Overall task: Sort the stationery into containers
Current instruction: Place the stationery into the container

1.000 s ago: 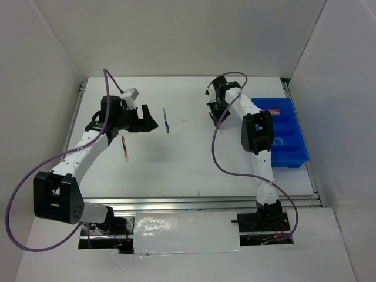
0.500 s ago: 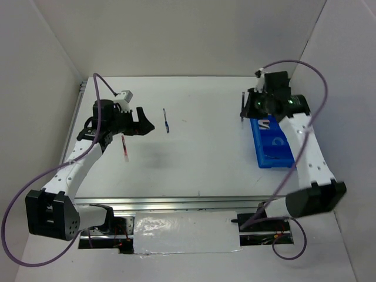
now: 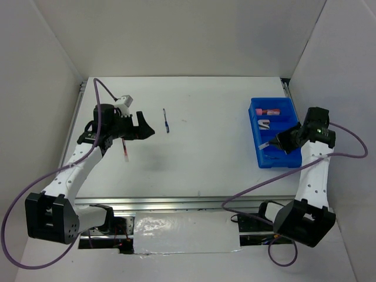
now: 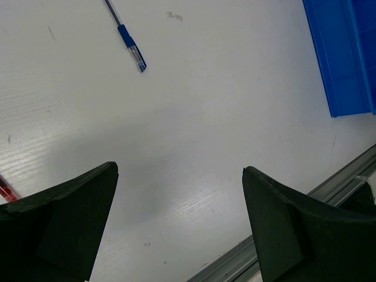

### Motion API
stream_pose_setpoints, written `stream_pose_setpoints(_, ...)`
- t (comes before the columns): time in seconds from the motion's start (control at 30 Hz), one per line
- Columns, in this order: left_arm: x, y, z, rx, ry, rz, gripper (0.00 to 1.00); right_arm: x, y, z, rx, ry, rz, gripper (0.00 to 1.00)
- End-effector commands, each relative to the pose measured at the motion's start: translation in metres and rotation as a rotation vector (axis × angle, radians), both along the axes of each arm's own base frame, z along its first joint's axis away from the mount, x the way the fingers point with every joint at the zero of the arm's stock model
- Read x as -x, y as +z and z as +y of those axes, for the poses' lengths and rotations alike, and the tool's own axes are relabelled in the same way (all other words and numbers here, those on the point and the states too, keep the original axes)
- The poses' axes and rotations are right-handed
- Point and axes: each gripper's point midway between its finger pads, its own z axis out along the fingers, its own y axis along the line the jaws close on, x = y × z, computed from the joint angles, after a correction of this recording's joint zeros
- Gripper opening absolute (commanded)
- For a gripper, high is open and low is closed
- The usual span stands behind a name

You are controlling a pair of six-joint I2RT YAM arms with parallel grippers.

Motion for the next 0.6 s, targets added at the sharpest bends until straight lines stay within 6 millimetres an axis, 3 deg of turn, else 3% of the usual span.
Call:
stream_pose_setpoints(0.0,0.0,0.012,-0.004,0.035,-0.005,-0.029,0.99,0.009,0.002,-0.011,-0.063,-0.147,0.013,0.0)
stream_pose_setpoints(0.2,-0.005,0.007,-0.006,0.042,-0.005,0.001,0.99,0.016,-0.035,-0.039,-0.186,-0.32,0.129,0.0)
stream_pose_setpoints(0.57,-0.01,0.007,-0.006,0.037,-0.004,0.008,0.99,0.007,-0.053,-0.079,-0.164,-0.5,0.169,0.0)
